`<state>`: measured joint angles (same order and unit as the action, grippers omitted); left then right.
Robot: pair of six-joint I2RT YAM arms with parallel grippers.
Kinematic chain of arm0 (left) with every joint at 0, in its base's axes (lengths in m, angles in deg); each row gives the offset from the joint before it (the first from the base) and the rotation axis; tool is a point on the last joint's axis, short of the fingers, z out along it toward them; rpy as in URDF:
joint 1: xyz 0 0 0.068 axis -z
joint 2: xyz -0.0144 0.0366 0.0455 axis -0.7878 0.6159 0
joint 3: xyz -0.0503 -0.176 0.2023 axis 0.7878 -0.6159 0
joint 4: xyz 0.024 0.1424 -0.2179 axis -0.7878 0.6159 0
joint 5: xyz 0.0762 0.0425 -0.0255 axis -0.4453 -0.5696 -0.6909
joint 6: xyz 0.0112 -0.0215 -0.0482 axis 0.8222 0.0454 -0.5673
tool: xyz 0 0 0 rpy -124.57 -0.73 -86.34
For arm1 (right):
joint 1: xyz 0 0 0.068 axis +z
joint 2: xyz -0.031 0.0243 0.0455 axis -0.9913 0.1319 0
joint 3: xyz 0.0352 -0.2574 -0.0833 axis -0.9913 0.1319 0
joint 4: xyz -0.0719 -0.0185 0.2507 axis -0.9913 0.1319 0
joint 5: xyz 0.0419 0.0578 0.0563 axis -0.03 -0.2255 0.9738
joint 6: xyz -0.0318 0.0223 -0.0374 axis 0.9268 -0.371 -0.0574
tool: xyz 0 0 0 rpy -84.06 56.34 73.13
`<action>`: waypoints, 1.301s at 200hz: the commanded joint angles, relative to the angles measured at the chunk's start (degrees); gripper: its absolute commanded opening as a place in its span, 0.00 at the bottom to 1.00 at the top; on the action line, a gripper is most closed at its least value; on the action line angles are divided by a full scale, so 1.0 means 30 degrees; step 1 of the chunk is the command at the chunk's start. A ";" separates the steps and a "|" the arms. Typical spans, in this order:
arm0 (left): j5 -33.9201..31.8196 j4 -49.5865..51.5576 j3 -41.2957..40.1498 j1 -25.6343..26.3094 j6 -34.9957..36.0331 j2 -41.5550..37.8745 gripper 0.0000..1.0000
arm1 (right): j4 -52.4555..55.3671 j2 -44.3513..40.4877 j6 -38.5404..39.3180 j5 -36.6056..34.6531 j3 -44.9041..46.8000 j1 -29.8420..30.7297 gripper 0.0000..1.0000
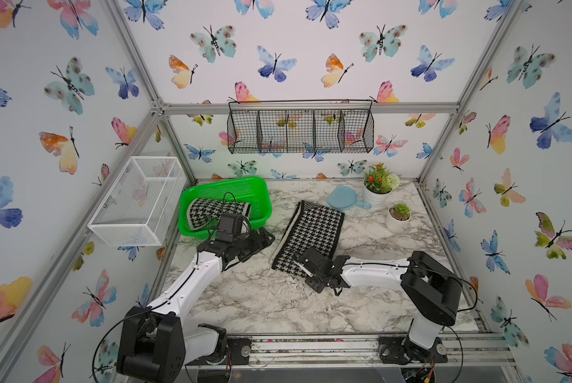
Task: Roll up the scarf and place it into the basket
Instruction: Roll the scarf at the center of the board.
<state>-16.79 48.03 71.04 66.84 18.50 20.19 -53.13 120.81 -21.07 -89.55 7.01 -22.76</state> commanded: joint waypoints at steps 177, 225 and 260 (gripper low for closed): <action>-0.0505 0.1164 -0.0882 -0.0410 0.2726 -0.4849 0.90 | 0.3154 0.3341 -0.3414 1.7636 -0.6627 -0.3726 0.02; 0.0358 -0.0447 -0.2278 0.0568 0.2378 -0.4996 0.90 | 0.2562 0.3897 -0.4367 1.7393 -0.6041 -0.5012 0.02; 0.0548 -0.2762 -0.3161 0.1875 0.1554 -0.4231 0.90 | 0.2120 0.4111 -0.5022 1.7184 -0.5393 -0.5467 0.02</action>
<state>-17.20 46.65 63.02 70.22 24.99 6.01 -46.25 131.78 -34.01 -38.07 -11.17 -38.48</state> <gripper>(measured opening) 0.900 0.070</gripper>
